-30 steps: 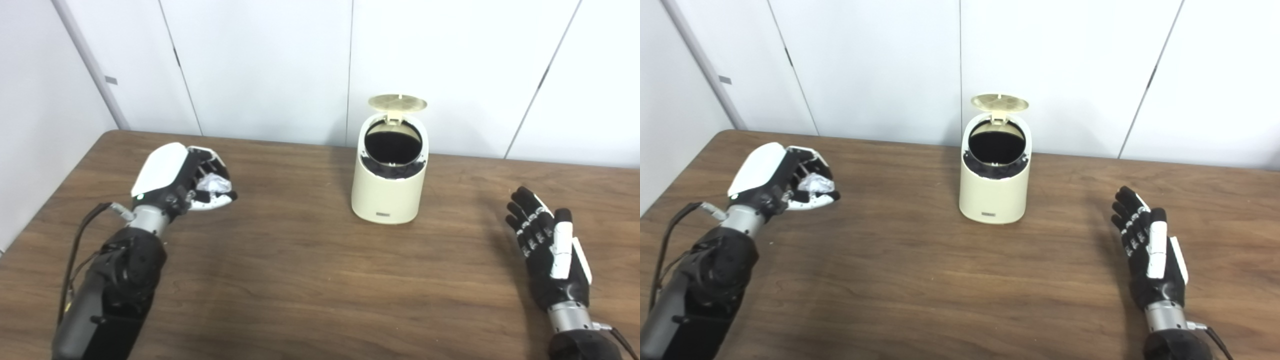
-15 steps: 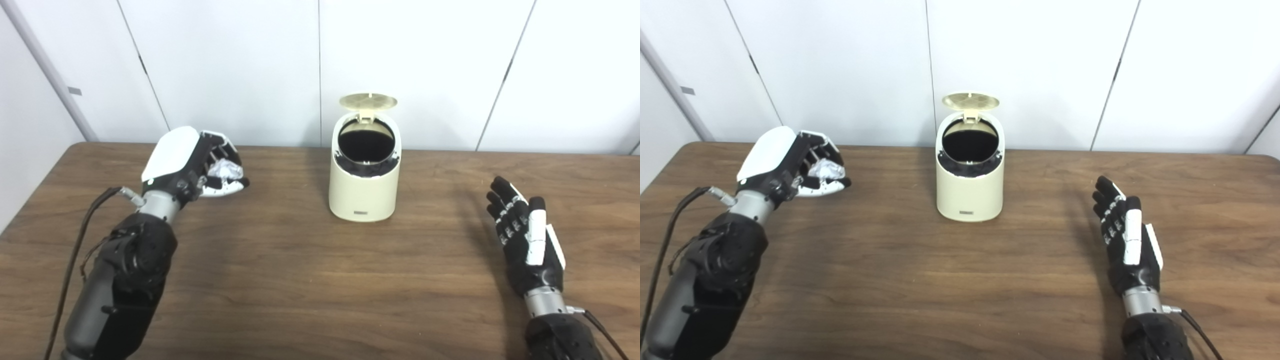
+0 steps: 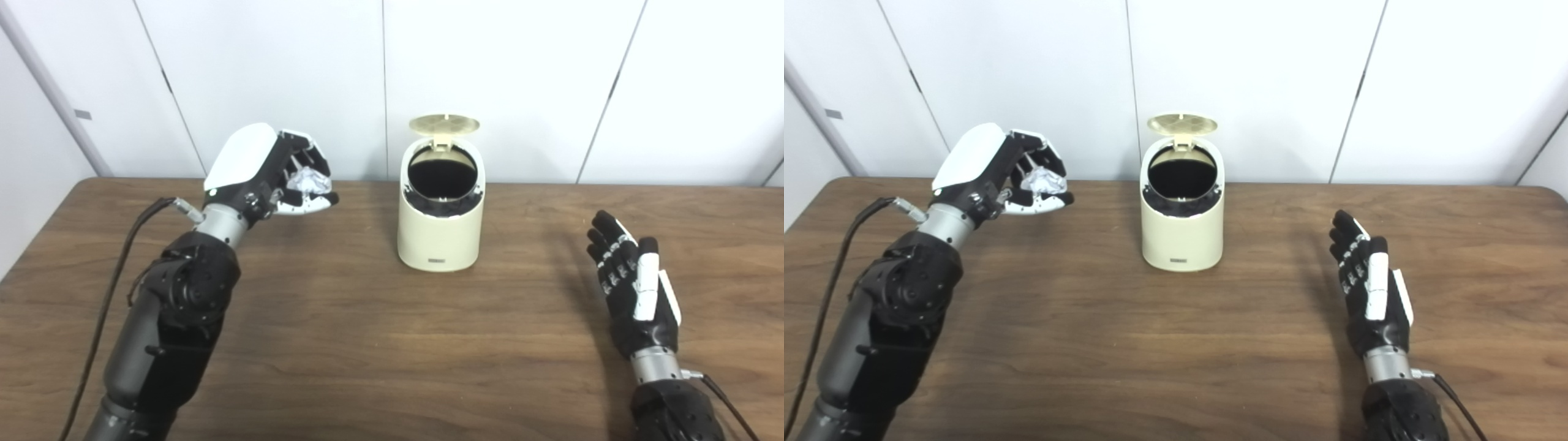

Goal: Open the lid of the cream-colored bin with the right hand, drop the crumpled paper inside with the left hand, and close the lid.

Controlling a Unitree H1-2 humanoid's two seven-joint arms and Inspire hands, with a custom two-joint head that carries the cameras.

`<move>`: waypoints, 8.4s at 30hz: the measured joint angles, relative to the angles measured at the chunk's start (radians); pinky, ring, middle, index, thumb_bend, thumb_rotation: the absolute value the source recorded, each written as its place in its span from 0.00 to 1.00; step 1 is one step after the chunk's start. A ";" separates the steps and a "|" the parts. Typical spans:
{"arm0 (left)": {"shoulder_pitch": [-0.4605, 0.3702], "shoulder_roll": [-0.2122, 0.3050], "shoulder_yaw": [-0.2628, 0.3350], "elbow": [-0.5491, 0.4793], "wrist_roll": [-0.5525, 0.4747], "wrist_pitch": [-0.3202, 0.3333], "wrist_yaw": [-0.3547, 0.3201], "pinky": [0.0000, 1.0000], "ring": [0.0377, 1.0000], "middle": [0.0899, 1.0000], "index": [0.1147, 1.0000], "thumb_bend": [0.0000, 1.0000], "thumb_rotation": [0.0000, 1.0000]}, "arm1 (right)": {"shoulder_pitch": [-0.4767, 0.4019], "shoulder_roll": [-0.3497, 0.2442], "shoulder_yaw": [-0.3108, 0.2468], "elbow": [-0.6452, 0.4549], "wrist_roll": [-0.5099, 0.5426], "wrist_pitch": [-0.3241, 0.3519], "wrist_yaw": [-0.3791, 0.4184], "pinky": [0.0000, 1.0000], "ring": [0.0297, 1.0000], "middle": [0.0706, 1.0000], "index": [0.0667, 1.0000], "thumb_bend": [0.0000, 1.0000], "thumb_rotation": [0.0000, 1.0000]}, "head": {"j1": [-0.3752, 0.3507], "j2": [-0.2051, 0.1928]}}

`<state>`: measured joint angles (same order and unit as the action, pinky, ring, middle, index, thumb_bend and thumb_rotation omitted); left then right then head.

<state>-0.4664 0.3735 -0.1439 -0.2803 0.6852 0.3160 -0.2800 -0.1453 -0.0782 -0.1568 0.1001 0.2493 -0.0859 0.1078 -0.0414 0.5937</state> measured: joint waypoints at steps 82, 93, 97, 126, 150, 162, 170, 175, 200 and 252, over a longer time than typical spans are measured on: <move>-0.113 -0.332 -0.142 0.290 0.138 -0.053 0.240 0.29 0.38 0.46 0.45 0.47 0.00 | -0.027 0.037 0.004 0.017 -0.022 -0.029 -0.058 0.95 0.93 0.90 0.82 0.51 1.00 | -0.028 -0.018; -0.119 -0.335 -0.149 0.321 0.139 -0.053 0.255 0.30 0.38 0.47 0.43 0.47 0.00 | -0.027 0.037 0.004 0.016 -0.022 -0.029 -0.065 0.95 0.93 0.90 0.83 0.51 1.00 | -0.029 -0.020; -0.127 -0.343 -0.148 0.340 0.134 -0.055 0.276 0.30 0.39 0.48 0.40 0.47 0.00 | -0.027 0.037 0.005 0.016 -0.022 -0.029 -0.065 0.94 0.93 0.90 0.82 0.52 1.00 | -0.031 -0.020; -0.150 -0.377 -0.168 0.495 0.121 -0.130 0.426 0.30 0.40 0.51 0.45 0.47 0.00 | -0.026 0.037 0.009 0.015 -0.021 -0.029 -0.065 0.95 0.92 0.88 0.83 0.52 1.00 | -0.026 -0.022; -0.172 -0.359 -0.197 0.569 0.130 -0.181 0.515 0.33 0.44 0.52 0.40 0.47 0.00 | -0.024 0.032 0.023 0.012 -0.020 -0.022 -0.054 0.96 0.93 0.87 0.83 0.55 1.00 | -0.020 -0.017; -0.182 -0.344 -0.253 0.548 0.254 -0.072 0.468 0.52 0.61 0.62 0.43 0.52 0.05 | -0.023 0.028 0.030 0.012 -0.020 -0.018 -0.051 0.95 0.92 0.87 0.83 0.54 1.00 | -0.017 -0.018; -0.185 -0.344 -0.258 0.530 0.270 -0.046 0.436 0.59 0.68 0.68 0.62 0.88 0.02 | -0.023 0.026 0.032 0.012 -0.020 -0.018 -0.051 0.94 0.92 0.86 0.82 0.54 1.00 | -0.015 -0.018; -0.196 -0.342 -0.257 0.526 0.270 -0.030 0.434 0.61 0.70 0.70 0.63 0.89 0.02 | -0.022 0.024 0.035 0.012 -0.020 -0.018 -0.051 0.94 0.91 0.85 0.81 0.54 1.00 | -0.014 -0.017; -0.170 -0.342 -0.250 0.479 0.240 -0.026 0.424 0.56 0.63 0.63 0.61 0.87 0.00 | -0.022 0.020 0.036 0.009 -0.020 0.004 -0.039 0.96 0.92 0.86 0.82 0.54 1.00 | -0.008 -0.008; -0.128 -0.361 -0.136 0.513 0.083 -0.267 0.639 0.39 0.44 0.44 0.38 0.48 0.00 | -0.021 0.008 0.039 0.014 -0.018 0.003 -0.031 1.00 0.90 0.83 0.83 0.53 1.00 | 0.008 -0.017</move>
<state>-0.5943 0.0130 -0.2802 0.2330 0.7679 0.0495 0.3592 -0.1664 -0.0704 -0.1173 0.1139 0.2314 -0.0828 0.0773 -0.0337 0.5768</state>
